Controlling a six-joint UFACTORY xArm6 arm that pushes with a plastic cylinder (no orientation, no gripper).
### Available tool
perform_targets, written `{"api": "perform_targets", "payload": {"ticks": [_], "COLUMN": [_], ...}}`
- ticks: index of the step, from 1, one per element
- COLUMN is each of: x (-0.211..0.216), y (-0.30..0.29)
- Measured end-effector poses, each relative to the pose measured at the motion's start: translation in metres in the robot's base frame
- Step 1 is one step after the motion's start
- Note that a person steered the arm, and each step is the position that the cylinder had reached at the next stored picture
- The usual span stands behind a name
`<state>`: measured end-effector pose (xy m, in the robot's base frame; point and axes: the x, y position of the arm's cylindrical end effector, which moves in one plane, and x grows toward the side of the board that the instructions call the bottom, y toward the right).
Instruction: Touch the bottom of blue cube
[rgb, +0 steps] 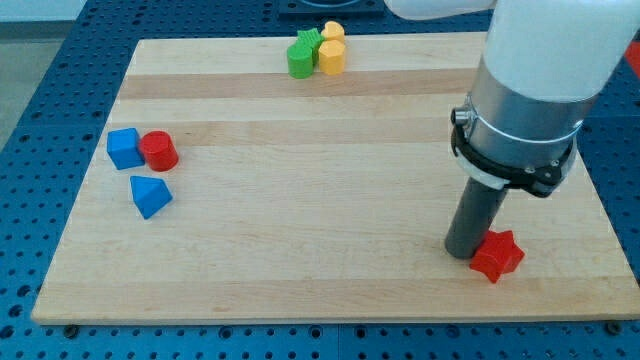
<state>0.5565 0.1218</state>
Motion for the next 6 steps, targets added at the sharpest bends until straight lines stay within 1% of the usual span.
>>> {"api": "perform_targets", "payload": {"ticks": [1, 2, 3, 4, 5, 6], "x": [0.003, 0.022, 0.02, -0.006, -0.037, -0.076], "y": [-0.085, -0.216, -0.351, -0.426, -0.424, -0.409]}}
